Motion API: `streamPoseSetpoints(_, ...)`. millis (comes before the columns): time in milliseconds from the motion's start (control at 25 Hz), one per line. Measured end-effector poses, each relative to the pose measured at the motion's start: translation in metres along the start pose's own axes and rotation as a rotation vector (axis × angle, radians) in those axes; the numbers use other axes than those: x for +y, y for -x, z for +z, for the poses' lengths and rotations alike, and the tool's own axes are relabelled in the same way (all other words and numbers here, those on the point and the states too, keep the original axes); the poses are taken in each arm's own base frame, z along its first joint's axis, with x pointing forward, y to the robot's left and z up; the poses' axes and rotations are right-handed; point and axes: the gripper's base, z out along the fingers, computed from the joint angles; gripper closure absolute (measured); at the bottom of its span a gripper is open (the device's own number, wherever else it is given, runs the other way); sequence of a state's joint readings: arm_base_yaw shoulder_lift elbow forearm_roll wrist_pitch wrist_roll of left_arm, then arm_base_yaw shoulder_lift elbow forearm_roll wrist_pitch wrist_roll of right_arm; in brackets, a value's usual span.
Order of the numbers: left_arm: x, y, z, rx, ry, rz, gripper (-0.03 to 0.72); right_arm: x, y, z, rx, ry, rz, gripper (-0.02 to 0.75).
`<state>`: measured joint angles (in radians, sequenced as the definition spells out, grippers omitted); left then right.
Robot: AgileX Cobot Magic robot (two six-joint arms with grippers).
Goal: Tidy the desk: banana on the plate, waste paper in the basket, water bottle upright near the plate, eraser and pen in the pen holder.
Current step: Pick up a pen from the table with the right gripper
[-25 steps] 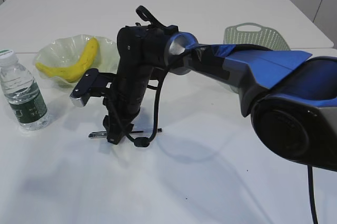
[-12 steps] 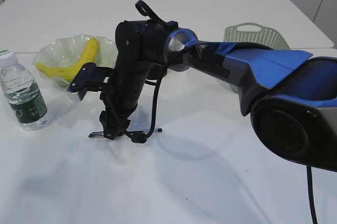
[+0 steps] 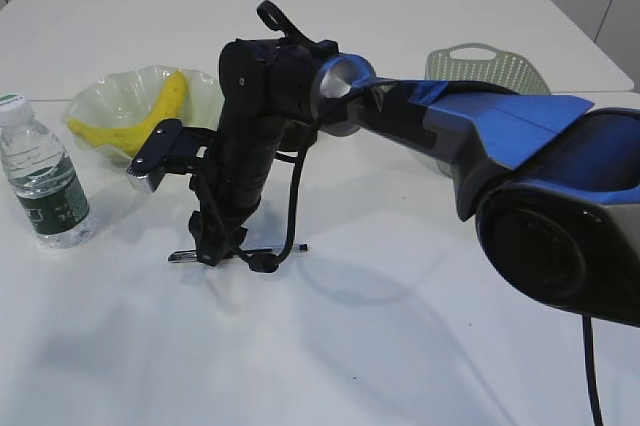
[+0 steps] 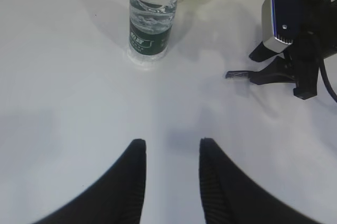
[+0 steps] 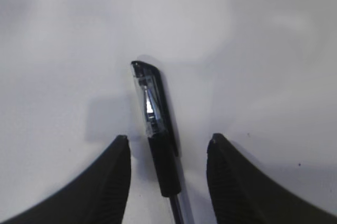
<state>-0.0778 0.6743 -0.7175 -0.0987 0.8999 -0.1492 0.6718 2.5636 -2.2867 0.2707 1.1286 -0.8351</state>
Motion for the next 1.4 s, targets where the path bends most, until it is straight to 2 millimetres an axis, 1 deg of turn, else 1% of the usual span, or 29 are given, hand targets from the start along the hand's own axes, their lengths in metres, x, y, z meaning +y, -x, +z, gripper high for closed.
streamPoseSetpoints(840,0.0,0.0,0.0,0.0,0.0,0.0,0.443,0.0018,0.0001,0.0006,-0.002,0.021,0.008,0.384)
streamPoseSetpoints(1080,0.0,0.0,0.0,0.0,0.0,0.0,0.443,0.0031,-0.0041,0.0091,0.021,0.047,0.013,0.384)
streamPoseSetpoints(1200,0.0,0.0,0.0,0.0,0.0,0.0,0.443,0.0031,-0.0041,0.0091,0.021,0.047,0.013,0.385)
streamPoseSetpoints(1280,0.0,0.0,0.0,0.0,0.0,0.0,0.443,0.003,-0.0042,0.0091,0.023,0.045,0.012,0.401)
streamPoseSetpoints(1360,0.0,0.0,0.0,0.0,0.0,0.0,0.443,0.003,-0.0044,0.0091,0.025,0.046,0.011,0.431)
streamPoseSetpoints(1400,0.0,0.0,0.0,0.0,0.0,0.0,0.443,0.0031,-0.0048,0.01,0.027,0.048,0.012,0.458)
